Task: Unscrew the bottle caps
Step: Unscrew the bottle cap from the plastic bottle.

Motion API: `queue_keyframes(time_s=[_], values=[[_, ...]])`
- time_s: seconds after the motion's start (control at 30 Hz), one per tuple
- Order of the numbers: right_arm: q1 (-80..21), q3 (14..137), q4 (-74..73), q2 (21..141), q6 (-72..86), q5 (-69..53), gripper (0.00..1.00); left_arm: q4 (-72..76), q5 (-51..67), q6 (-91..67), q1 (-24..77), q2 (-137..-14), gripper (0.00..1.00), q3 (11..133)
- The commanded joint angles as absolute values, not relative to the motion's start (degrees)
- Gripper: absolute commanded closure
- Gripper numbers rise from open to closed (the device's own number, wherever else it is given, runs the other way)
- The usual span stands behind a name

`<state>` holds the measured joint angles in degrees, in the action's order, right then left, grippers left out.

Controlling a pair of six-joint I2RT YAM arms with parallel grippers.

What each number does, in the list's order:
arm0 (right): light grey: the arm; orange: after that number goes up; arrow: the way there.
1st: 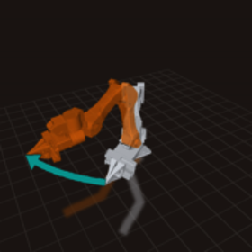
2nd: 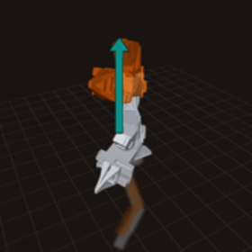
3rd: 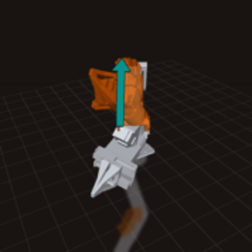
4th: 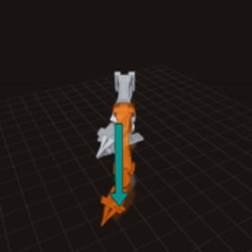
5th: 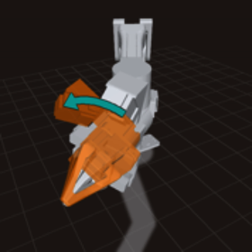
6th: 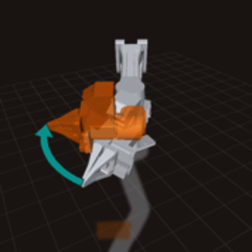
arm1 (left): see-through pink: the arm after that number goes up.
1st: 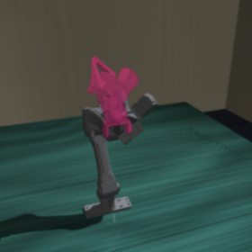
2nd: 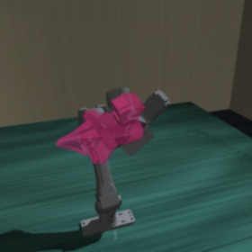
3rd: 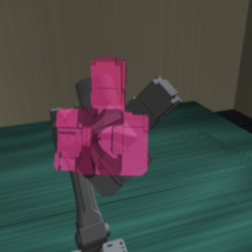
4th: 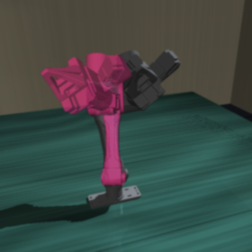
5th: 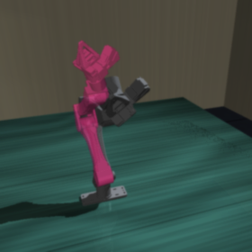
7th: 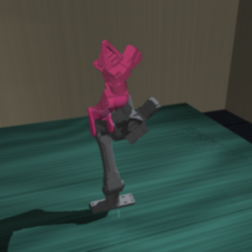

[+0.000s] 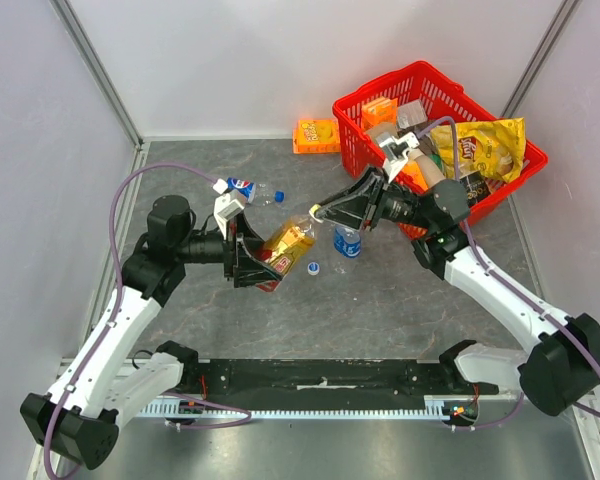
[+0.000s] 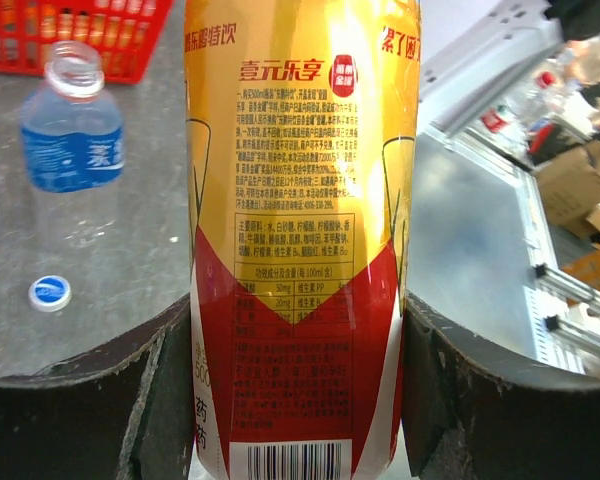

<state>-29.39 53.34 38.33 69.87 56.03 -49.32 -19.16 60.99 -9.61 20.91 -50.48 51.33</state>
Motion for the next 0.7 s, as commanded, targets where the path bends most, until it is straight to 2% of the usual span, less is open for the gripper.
queue_keyframes(time_s=[0.0,0.17,0.33,0.5,0.67], values=[[-30.67,52.12,45.09,67.15,53.88,-58.36,1.0,-15.3,70.21,-16.43,20.74,-51.15,0.45,54.84],[-30.76,51.68,47.54,66.01,52.82,-60.47,1.0,-11.09,75.84,-20.99,20.74,-50.89,0.45,54.49],[-30.76,47.73,63.85,65.13,59.04,-61.0,1.0,-0.46,81.64,-31.01,20.65,-50.63,0.45,52.3],[-30.76,44.74,81.26,64.86,64.33,-59.59,1.0,1.58,84.28,-33.83,20.65,-50.8,0.44,52.21],[-31.03,44.91,84.55,65.39,64.86,-59.59,1.0,1.58,85.17,-34.45,20.74,-50.98,0.44,51.68]])
